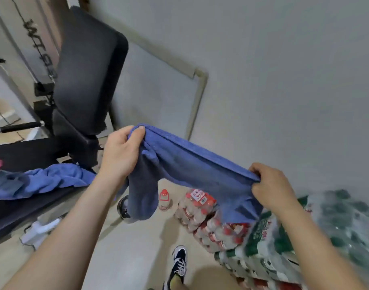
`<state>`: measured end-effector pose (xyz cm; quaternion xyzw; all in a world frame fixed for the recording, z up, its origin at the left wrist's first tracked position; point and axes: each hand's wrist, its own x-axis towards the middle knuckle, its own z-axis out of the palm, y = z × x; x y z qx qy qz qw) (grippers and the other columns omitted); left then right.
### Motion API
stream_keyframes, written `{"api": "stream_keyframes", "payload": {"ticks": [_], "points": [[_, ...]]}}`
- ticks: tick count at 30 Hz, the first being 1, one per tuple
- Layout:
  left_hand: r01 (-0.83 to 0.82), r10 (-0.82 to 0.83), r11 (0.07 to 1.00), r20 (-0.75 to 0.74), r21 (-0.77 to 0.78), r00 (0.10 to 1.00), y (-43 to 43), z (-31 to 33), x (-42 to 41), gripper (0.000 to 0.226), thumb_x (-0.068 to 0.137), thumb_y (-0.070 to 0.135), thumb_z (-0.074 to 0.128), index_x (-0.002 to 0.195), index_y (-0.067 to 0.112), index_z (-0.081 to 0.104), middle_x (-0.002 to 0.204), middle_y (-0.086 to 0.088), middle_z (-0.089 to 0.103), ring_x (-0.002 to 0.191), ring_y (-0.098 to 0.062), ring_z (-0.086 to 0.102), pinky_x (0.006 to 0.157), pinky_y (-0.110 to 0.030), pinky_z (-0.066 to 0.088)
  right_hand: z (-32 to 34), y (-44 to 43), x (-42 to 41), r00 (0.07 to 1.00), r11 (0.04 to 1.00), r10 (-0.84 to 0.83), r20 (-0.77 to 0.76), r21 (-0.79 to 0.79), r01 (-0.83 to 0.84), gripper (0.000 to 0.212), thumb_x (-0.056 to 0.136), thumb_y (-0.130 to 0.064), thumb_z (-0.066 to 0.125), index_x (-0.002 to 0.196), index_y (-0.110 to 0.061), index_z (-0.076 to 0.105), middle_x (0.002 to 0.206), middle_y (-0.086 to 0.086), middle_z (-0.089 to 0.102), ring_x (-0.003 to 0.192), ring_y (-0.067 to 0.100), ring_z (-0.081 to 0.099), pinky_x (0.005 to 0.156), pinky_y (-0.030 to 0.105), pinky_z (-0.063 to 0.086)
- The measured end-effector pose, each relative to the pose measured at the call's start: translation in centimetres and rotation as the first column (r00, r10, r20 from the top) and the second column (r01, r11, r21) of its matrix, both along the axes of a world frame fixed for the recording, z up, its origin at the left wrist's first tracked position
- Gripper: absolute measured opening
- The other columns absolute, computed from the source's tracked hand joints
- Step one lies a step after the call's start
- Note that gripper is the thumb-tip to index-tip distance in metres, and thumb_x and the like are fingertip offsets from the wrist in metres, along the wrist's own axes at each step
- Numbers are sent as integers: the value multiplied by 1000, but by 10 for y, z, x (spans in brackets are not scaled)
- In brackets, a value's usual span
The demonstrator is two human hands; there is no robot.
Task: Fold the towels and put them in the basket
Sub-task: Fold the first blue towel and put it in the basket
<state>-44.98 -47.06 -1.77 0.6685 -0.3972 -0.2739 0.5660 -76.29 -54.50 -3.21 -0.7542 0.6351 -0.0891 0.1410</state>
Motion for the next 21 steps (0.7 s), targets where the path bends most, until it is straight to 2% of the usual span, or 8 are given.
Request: {"api": "stream_keyframes", "payload": {"ticks": [3, 6, 8, 10, 14, 16, 18, 21], "points": [[94, -104, 994, -314, -48, 944, -11, 12, -42, 35, 97, 29, 50, 82, -2, 58, 74, -8, 56, 68, -15, 54, 65, -29, 42, 8, 27, -63, 913, 970, -232, 334, 146, 194, 30, 70, 13, 47, 66, -13, 62, 62, 3, 63, 63, 23, 55, 53, 27, 40], [233, -206, 972, -524, -14, 827, -27, 11, -82, 28, 95, 31, 56, 74, 19, 69, 75, 0, 67, 73, -14, 62, 72, -28, 47, 31, 58, -125, 477, 906, -400, 783, 417, 73, 34, 71, 20, 39, 81, 2, 66, 75, 16, 63, 67, 26, 56, 53, 25, 48], [394, -314, 917, -492, 67, 812, -35, 7, -118, 23, 92, 34, 60, 81, 18, 72, 80, -2, 68, 80, -17, 62, 76, -31, 47, 42, 78, -165, 157, 902, -427, 891, 432, 3, 41, 64, 13, 40, 92, 3, 69, 84, 18, 68, 72, 29, 64, 57, 28, 55], [530, -442, 835, -390, 152, 808, -41, 6, -163, 25, 96, 30, 54, 85, 12, 68, 74, -3, 67, 72, -13, 62, 67, -26, 49, 46, 92, -203, -4, 913, -407, 913, 407, 20, 42, 63, 5, 42, 88, -4, 74, 84, 12, 72, 73, 24, 68, 58, 28, 56], [676, -607, 685, -299, 273, 736, -48, 3, -261, 28, 98, 24, 50, 75, 14, 62, 66, -2, 58, 64, -17, 53, 62, -30, 41, 43, 114, -283, -95, 895, -420, 903, 429, 123, 17, 60, -14, 75, 76, -15, 79, 79, 4, 73, 70, 16, 70, 58, 24, 56], [743, -674, 592, -313, 312, 669, -53, -7, -308, 25, 98, 21, 49, 79, 12, 64, 69, -4, 58, 63, -16, 52, 61, -29, 41, 42, 127, -332, -105, 895, -417, 903, 428, 128, 44, 33, -30, 94, 73, -16, 79, 73, 1, 73, 67, 14, 70, 57, 23, 56], [803, -727, 486, -351, 346, 591, -55, -16, -352, 25, 99, 18, 50, 82, 9, 67, 70, -6, 59, 62, -16, 52, 58, -28, 41, 44, 140, -381, -173, 878, -436, 883, 460, 134, 42, 28, -27, 93, 66, -16, 78, 68, 0, 71, 64, 14, 70, 54, 22, 55], [827, -826, 391, -243, 403, 509, -64, -20, -418, 26, 97, 21, 56, 83, 6, 72, 66, -7, 63, 59, -15, 53, 56, -26, 42, 49, 150, -466, -218, 868, -410, 885, 453, 205, 18, 52, -22, 75, 68, -14, 78, 74, 0, 73, 71, 12, 71, 62, 21, 57]]}}
